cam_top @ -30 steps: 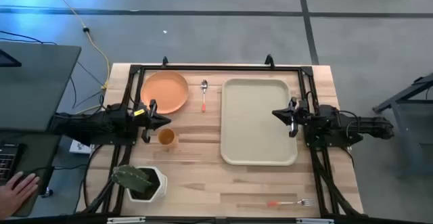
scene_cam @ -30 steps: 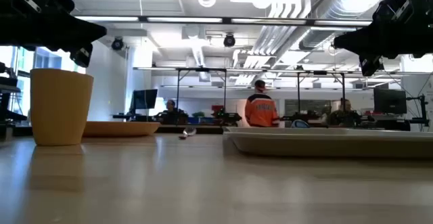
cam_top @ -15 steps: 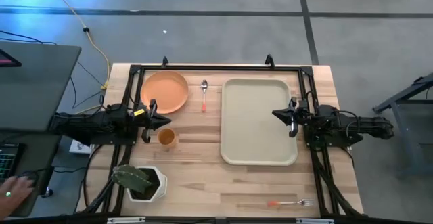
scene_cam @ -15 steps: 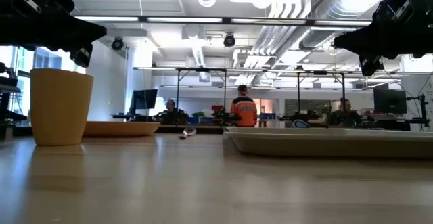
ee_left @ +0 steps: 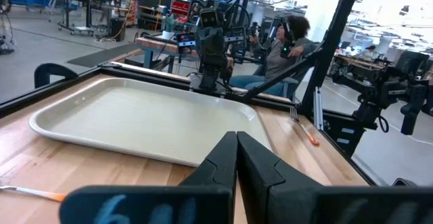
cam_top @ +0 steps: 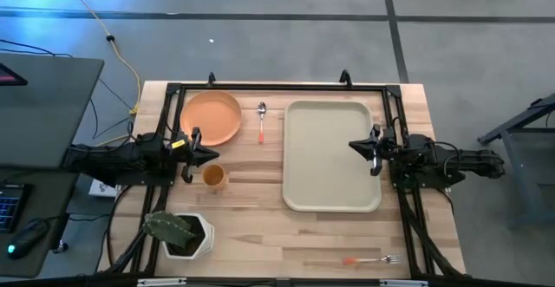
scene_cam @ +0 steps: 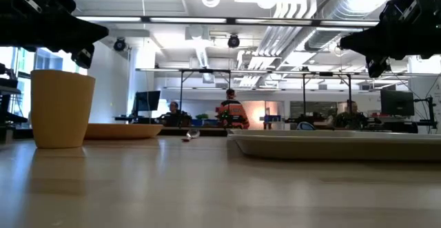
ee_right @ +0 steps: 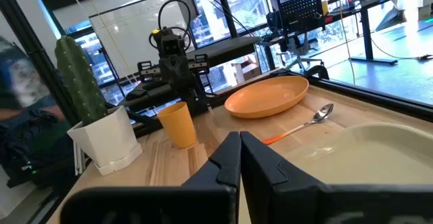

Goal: Pick and place plate/cup/fork/spoon on tray

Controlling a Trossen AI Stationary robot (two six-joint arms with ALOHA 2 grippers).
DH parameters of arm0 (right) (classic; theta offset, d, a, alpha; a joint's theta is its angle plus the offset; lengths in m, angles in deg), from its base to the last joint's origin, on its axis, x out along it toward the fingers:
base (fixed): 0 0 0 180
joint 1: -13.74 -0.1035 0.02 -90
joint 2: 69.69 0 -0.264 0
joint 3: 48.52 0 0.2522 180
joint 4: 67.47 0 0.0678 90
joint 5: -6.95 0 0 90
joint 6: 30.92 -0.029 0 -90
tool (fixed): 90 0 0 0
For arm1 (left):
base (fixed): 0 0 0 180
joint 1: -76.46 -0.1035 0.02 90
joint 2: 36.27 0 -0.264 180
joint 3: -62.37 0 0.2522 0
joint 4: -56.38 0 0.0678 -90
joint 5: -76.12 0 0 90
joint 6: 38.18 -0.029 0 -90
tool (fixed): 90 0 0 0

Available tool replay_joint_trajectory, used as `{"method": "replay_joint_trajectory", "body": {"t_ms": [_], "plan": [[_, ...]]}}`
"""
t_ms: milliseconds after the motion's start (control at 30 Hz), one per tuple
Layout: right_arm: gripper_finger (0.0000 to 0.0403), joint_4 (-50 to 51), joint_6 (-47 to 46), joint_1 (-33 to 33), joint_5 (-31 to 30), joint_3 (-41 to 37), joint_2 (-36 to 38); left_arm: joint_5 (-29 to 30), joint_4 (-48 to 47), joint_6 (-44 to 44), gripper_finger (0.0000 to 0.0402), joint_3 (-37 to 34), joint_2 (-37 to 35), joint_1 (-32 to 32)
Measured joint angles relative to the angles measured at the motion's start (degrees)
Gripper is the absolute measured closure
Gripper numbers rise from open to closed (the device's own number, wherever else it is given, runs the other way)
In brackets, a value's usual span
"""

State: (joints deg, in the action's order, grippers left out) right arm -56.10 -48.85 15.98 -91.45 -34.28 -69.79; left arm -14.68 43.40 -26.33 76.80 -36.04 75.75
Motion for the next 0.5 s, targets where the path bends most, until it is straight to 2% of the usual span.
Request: {"method": "replay_joint_trajectory", "body": {"t_ms": [500], "plan": [[0.0403,0.01,0.0,0.0,0.0,0.0,0.0,-0.01,0.0,0.0,0.0402,-0.01,-0.02,-0.01]]}}
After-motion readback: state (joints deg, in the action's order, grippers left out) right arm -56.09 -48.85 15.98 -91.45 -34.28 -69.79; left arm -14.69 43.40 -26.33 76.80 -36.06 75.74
